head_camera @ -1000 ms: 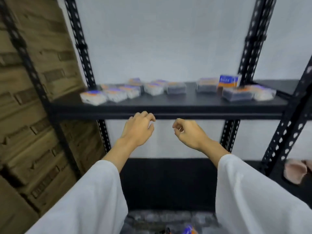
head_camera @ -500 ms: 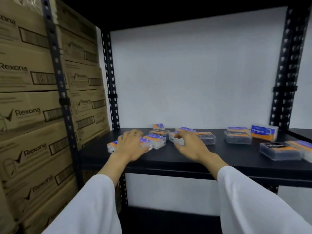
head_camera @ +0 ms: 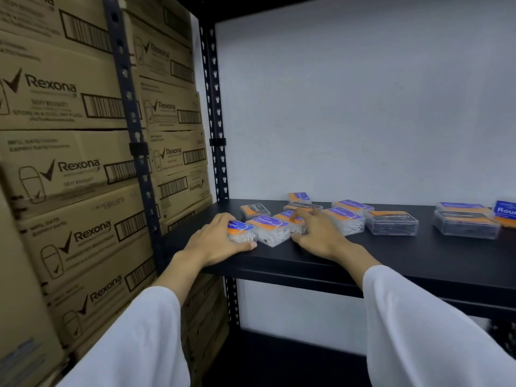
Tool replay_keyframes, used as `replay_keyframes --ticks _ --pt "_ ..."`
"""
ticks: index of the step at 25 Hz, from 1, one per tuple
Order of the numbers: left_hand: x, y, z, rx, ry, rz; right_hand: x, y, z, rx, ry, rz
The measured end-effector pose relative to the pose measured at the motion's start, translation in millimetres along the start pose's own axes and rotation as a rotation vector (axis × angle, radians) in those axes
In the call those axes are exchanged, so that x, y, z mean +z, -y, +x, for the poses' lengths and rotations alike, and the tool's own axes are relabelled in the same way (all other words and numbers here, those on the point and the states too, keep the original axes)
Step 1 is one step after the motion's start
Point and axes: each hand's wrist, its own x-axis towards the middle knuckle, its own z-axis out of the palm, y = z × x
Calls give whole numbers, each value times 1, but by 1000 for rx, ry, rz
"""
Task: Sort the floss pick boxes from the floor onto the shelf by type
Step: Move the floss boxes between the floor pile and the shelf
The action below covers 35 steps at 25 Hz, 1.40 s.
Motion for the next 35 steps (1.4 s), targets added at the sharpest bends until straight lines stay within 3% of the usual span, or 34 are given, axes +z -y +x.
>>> replay_keyframes --ticks 6,10,16,21,27,35 --pt "-19 18 6 111 177 -1 -11 2 2 60 62 -22" --pt "-22 16 5 158 188 -51 -7 5 -2 76 27 27" --pt "-17 -4 -38 84 -141 -173 -30 12 -50 114 -113 83" --pt "18 -50 -115 140 -367 -351 -56 20 -129 84 -225 115" --pt "133 -59 -193 47 -227 -377 -11 -6 -242 101 -249 120" --pt "326 -8 -252 -235 141 -326 145 -105 -346 375 44 107"
